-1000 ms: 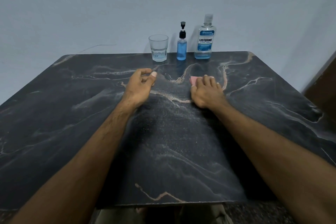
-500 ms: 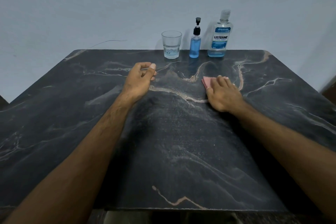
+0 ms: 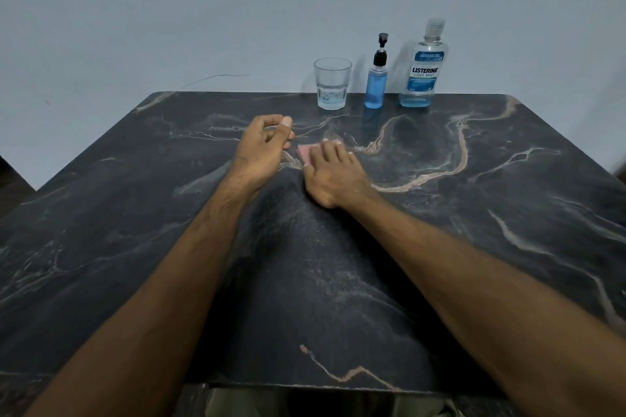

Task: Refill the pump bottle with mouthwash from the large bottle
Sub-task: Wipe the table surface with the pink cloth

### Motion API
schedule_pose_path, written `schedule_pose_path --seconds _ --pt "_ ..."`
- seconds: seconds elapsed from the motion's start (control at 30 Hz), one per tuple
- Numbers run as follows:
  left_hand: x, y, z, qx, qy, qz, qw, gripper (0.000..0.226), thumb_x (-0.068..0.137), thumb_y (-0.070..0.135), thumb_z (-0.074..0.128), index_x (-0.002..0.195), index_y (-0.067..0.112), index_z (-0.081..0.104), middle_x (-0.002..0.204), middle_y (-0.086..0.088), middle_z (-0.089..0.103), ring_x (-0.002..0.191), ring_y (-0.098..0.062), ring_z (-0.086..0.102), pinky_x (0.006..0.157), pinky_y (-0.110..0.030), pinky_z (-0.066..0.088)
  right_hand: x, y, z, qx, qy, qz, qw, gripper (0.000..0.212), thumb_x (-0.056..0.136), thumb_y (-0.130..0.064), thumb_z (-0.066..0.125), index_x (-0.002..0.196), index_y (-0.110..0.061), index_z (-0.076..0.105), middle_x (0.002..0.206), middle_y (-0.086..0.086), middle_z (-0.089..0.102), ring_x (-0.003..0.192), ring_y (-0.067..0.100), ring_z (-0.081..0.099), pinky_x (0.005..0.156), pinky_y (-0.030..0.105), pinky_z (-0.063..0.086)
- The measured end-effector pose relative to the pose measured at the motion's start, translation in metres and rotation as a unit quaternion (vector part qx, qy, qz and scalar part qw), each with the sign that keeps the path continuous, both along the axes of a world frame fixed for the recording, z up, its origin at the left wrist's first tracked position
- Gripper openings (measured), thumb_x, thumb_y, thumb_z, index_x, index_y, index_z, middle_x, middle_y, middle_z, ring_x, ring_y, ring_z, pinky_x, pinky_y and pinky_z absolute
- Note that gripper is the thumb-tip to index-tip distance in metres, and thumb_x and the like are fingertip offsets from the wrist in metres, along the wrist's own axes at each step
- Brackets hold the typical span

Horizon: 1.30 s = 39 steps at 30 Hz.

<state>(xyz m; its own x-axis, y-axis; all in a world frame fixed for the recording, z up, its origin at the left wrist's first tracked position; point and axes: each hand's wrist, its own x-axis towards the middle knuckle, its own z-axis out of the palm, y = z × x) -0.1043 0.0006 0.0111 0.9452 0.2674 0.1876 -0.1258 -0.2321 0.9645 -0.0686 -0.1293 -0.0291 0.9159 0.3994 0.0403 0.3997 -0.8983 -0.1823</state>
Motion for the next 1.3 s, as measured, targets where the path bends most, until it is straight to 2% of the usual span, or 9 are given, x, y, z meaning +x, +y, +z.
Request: schedule_pose_path --seconds 0.27,0.37,0.5,0.7,0.93,1.03,1.13,1.2,1.3 --pt "-0.011 0.008 -0.002 0.005 -0.002 0.008 1.000 0.024 0.097 0.038 0.048 0.112 0.020 0.051 0.097 0.006 0.065 0.084 -0.005 0.061 0.071 -0.017 0.046 -0.081 -0.037 -0.005 0.008 -0.014 0.075 0.997 0.061 0.100 -0.043 0.015 0.153 -0.013 0.014 0.163 0.006 0.007 0.150 0.021 0.001 0.118 0.036 0.003" --pt "-0.012 0.014 -0.004 0.005 0.004 0.009 1.000 0.023 0.097 0.041 0.048 0.112 0.023 0.051 0.100 0.006 0.066 0.085 -0.005 0.062 0.073 -0.020 0.046 -0.075 -0.067 -0.004 -0.004 -0.011 0.035 0.999 0.063 0.100 -0.046 0.015 0.153 -0.013 0.013 0.162 0.006 0.007 0.150 0.020 0.002 0.118 0.038 0.003" --pt "-0.010 0.018 -0.006 0.001 0.002 0.004 1.000 0.025 0.096 0.043 0.048 0.113 0.024 0.051 0.100 0.008 0.067 0.086 -0.003 0.062 0.074 -0.021 0.046 -0.038 -0.083 0.001 -0.018 -0.010 -0.058 0.998 0.058 0.100 -0.041 0.017 0.147 -0.009 0.025 0.159 0.013 0.018 0.147 0.027 0.013 0.119 0.049 0.016" --pt "-0.009 0.030 -0.014 0.001 0.003 0.012 1.000 0.024 0.095 0.046 0.049 0.111 0.028 0.051 0.097 0.010 0.068 0.084 -0.001 0.064 0.075 -0.022 0.046 -0.008 -0.019 0.011 -0.020 0.015 -0.115 0.993 0.058 0.100 -0.039 0.017 0.147 -0.006 0.023 0.158 0.018 0.015 0.146 0.035 0.012 0.119 0.050 0.013" --pt "-0.012 0.047 -0.012 0.006 0.004 0.040 0.999 0.027 0.096 0.042 0.049 0.113 0.022 0.052 0.095 0.008 0.068 0.080 0.002 0.066 0.074 -0.019 0.047 -0.034 0.067 0.004 0.011 0.030 -0.078 0.996 0.064 0.101 -0.039 0.018 0.152 -0.003 0.008 0.161 0.018 -0.002 0.148 0.034 -0.005 0.120 0.046 -0.001" --pt "-0.017 0.048 -0.010 0.003 -0.003 0.044 0.999 0.032 0.097 0.039 0.050 0.118 0.016 0.053 0.093 0.007 0.068 0.071 0.007 0.065 0.067 -0.013 0.045 -0.034 0.055 0.011 0.036 0.047 -0.044 0.997 0.066 0.100 -0.045 0.018 0.151 -0.004 0.015 0.161 0.017 0.003 0.149 0.032 -0.002 0.120 0.046 0.002" --pt "-0.023 0.053 -0.008 0.008 -0.005 0.041 0.999 0.033 0.097 0.038 0.049 0.121 0.015 0.051 0.097 0.005 0.067 0.080 0.002 0.063 0.076 -0.019 0.048 -0.043 0.036 0.013 0.034 0.051 0.027 0.998 0.063 0.099 -0.052 0.018 0.147 -0.013 0.028 0.159 0.015 0.014 0.148 0.032 0.007 0.117 0.049 0.011" --pt "-0.024 0.056 -0.008 0.010 -0.001 0.042 0.999 0.033 0.097 0.040 0.048 0.121 0.017 0.051 0.100 0.005 0.066 0.085 -0.002 0.063 0.082 -0.025 0.048 -0.051 0.018 0.009 0.003 0.056 0.086 0.995 0.065 0.098 -0.056 0.020 0.151 -0.019 0.019 0.162 0.011 0.007 0.149 0.031 0.003 0.117 0.048 0.009" --pt "-0.021 0.059 -0.008 0.012 0.001 0.041 0.999 0.033 0.097 0.040 0.048 0.120 0.018 0.051 0.106 0.001 0.066 0.087 -0.003 0.063 0.081 -0.024 0.048 -0.051 -0.001 0.006 -0.031 0.065 0.130 0.989 0.066 0.100 -0.052 0.025 0.154 -0.021 0.005 0.163 0.007 -0.003 0.149 0.026 -0.003 0.119 0.043 0.005"
